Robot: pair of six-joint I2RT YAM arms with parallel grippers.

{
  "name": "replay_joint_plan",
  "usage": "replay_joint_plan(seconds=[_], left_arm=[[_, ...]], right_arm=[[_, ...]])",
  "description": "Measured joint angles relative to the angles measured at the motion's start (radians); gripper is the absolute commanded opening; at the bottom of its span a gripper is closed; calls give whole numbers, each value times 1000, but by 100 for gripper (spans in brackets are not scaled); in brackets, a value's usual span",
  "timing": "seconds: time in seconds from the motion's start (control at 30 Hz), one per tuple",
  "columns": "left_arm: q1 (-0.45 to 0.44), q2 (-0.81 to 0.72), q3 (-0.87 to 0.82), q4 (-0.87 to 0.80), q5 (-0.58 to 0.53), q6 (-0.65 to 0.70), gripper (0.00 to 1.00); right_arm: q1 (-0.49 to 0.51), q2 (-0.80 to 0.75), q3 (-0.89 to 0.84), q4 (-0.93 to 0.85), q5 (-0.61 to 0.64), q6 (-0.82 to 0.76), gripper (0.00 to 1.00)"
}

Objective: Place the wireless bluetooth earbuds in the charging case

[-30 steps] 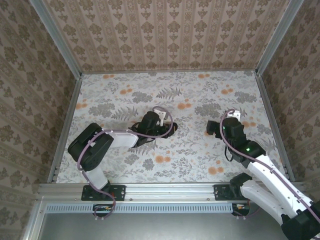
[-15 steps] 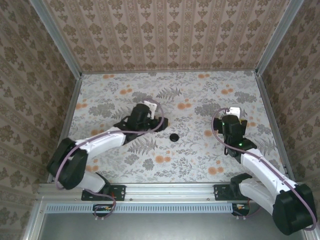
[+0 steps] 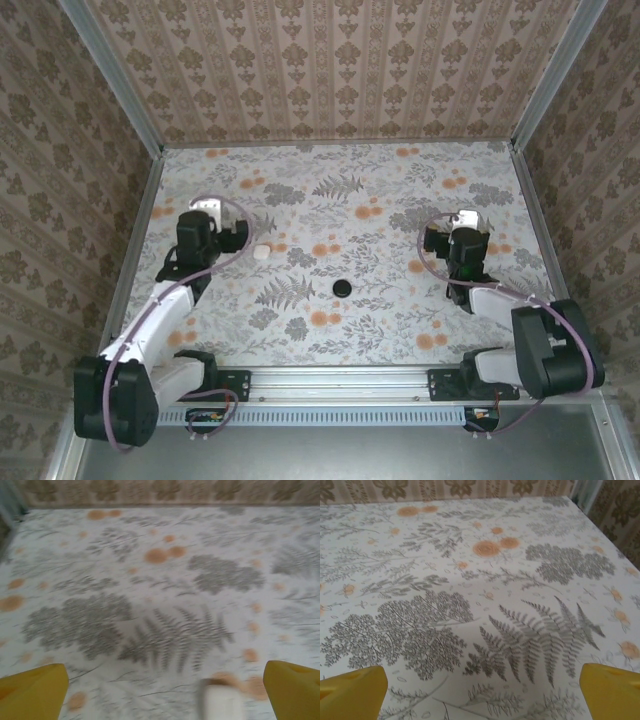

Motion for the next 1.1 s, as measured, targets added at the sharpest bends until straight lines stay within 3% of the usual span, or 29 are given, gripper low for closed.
replay_joint_plan(seconds=[0.13, 0.3, 0.7, 1.1], left_arm=[[56, -6, -124, 114, -33, 56, 100], [134, 55, -248, 373, -27, 85, 100], [179, 438, -298, 894, 52, 129, 100], [178, 499, -171, 816, 54, 132, 100]], right_arm=[[-29, 52, -3, 130, -31, -10, 100], [-89, 185, -38, 304, -75, 2, 100], [-74, 218, 16, 280, -104, -3, 100], [-72, 218, 17, 269, -130, -19, 100]])
